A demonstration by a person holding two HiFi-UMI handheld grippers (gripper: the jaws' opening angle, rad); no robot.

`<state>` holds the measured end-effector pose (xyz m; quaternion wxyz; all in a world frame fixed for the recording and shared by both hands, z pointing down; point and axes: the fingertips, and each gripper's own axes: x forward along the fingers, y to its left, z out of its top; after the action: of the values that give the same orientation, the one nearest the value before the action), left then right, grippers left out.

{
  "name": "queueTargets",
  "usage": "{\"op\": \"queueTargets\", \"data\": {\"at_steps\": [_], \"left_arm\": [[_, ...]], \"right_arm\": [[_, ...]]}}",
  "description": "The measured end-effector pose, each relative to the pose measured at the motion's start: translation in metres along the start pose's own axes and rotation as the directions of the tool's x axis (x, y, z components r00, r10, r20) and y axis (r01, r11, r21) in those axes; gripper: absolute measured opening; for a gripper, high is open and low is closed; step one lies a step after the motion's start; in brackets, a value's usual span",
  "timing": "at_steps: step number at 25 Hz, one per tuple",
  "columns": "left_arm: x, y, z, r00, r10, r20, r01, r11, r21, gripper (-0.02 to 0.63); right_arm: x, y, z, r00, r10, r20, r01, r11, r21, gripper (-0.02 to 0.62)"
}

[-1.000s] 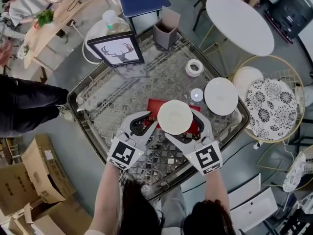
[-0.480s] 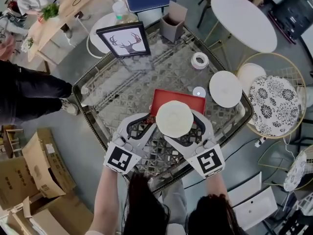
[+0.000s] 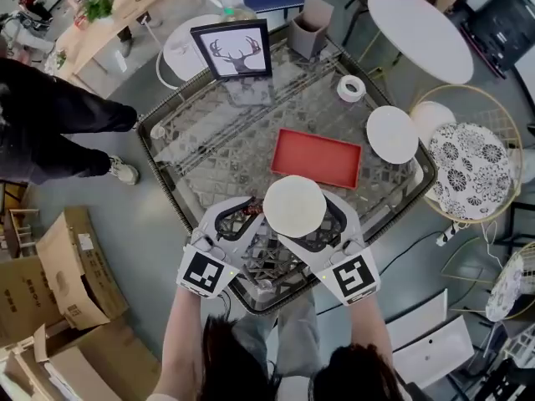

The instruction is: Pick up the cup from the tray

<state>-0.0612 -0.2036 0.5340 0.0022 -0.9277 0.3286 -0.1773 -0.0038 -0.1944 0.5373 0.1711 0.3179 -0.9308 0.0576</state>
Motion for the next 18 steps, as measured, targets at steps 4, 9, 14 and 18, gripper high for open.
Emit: {"op": "queueTargets", "data": {"at_steps": [4,9,14,18], "left_arm": [[-0.007,-0.006,-0.009,1.0,-0.01,-0.003,0.01,1.0,-0.009,0.09],[-0.008,-0.008,-0.024,1.0,0.0,0.0,0.0,0.999,-0.046,0.092],[-0.005,-0.012,-0.036,1.0,-0.005,-0.005,0.004,0.998,-0.062,0.092],[-0.002,-0.013,-0.038,1.0,-0.009,-0.006,0.009,0.998,-0.058,0.092]], "right_arm": [[0.0,0.011,-0.006,1.0,-0.009,0.006,0.009,1.0,0.011,0.459],[0.005,0.017,-0.019,1.0,-0.011,-0.018,0.012,1.0,0.024,0.459],[0.005,0.018,-0.029,0.999,-0.027,-0.022,0.028,0.999,0.029,0.459],[0.005,0.017,-0.032,0.999,-0.042,-0.009,0.043,0.998,0.042,0.459]]}}
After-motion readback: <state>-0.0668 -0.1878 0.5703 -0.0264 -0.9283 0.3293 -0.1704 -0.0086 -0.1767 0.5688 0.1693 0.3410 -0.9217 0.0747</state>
